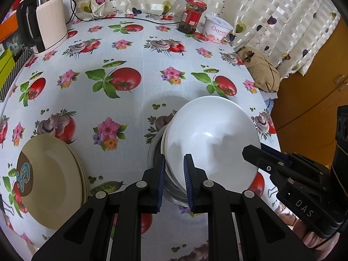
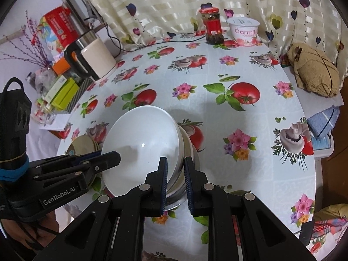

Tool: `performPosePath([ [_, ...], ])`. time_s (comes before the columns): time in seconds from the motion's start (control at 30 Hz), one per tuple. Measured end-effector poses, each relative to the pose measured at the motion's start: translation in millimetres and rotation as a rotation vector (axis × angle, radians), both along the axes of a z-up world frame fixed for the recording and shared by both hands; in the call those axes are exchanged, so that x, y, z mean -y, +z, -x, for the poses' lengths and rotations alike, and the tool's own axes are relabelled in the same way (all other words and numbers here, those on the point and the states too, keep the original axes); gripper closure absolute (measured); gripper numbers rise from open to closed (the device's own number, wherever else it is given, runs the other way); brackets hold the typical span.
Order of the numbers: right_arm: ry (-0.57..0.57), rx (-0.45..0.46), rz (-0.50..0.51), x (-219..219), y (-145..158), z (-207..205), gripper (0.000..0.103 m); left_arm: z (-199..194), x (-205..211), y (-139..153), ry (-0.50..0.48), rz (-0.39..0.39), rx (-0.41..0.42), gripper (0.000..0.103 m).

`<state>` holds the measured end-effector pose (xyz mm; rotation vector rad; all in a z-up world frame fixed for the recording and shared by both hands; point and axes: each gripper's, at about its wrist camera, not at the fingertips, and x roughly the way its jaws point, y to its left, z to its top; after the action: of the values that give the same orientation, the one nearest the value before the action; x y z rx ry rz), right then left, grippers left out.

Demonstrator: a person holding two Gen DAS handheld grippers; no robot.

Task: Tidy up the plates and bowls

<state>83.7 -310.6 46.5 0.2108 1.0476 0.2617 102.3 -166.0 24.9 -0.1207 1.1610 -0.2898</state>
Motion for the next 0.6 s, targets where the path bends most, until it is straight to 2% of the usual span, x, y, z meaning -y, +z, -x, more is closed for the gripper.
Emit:
performPosePath([
  [0.6,0.008,-0.025,0.019,-3.0,-6.9,-4.7,0.085,-3.7,-1.3,-8.0,-0.004,0.012,-0.018,0.085],
])
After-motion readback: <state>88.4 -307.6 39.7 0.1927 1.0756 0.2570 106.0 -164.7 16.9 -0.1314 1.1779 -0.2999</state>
